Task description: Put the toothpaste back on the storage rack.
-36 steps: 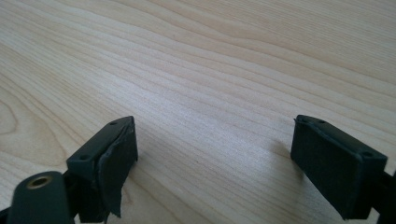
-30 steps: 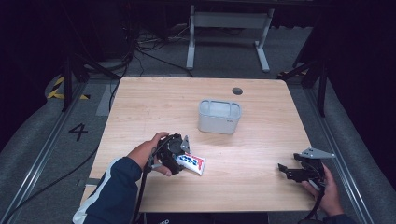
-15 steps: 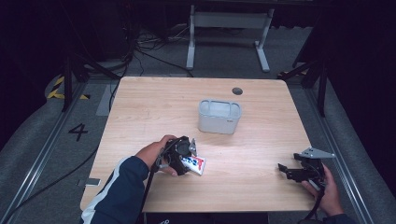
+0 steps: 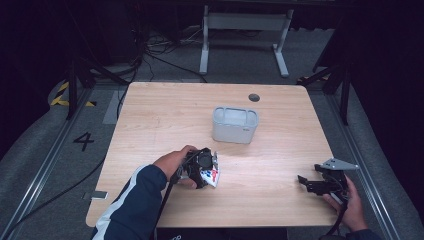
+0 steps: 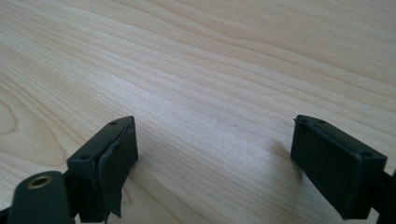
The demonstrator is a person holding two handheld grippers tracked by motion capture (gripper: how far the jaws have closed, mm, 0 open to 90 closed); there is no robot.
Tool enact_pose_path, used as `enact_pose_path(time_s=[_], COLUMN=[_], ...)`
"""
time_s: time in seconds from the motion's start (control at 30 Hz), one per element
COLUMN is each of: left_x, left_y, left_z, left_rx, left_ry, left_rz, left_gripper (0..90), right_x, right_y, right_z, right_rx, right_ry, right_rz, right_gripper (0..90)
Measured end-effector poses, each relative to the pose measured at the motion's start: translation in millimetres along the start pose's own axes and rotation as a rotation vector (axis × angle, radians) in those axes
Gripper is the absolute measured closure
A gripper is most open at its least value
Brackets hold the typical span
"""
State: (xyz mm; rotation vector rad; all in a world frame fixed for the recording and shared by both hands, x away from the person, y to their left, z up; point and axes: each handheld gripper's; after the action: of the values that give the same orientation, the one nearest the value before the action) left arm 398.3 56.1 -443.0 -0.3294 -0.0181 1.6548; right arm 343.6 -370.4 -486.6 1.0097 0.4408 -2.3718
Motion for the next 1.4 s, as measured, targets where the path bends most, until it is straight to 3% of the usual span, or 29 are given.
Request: enact_pose_path(time_s=[0.27, 0.43, 0.53, 0.7, 1.0, 1.2, 1.4], left_x=[-4.8, -6.4, -7.1, -10.7, -16.7, -17.2, -14.5], left_y=[-1.6, -2.3, -0.8, -0.3, -3.7, -3.5, -1.1], left_z=[-3.6, -2.6, -2.5, -0.9, -3.5, -4.1, -2.4], left_rx=[0.032, 0.047, 0.055, 0.064, 0.104, 0.118, 0.098], left_ry=[0.016, -0.003, 0.008, -0.017, -0.055, -0.040, -0.019], left_rz=[-0.010, -0.025, -0.042, -0.073, -0.054, -0.061, -0.054], left_gripper=[28.2, 29.3, 33.3, 39.5, 37.2, 36.6, 39.4], right_x=[-0.1, -0.2, -0.1, -0.3, -0.6, -0.7, -0.7], right_y=[0.3, 0.4, 0.4, 0.4, 0.7, 0.9, 0.8], right_z=[-0.1, -0.1, -0.1, -0.2, -0.7, -0.9, -0.9], right_rx=[-0.003, -0.005, -0.005, -0.005, -0.007, -0.008, -0.008], right_ry=[0.000, 0.000, 0.000, 0.000, 0.001, 0.001, 0.001], right_rz=[-0.005, -0.008, -0.008, -0.007, -0.005, -0.003, -0.004], right_gripper=[15.3, 15.2, 15.2, 15.2, 15.0, 15.0, 15.0])
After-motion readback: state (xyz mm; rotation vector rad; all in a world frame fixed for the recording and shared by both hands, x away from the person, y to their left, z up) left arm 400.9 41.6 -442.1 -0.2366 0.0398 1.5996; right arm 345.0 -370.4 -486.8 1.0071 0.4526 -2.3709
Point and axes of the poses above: each handheld gripper's, and its own axes: z roughly backward along the jaws, x roughly out of its underside, y roughly to its right, and after that the axes turned 8 degrees about -x, right-handed
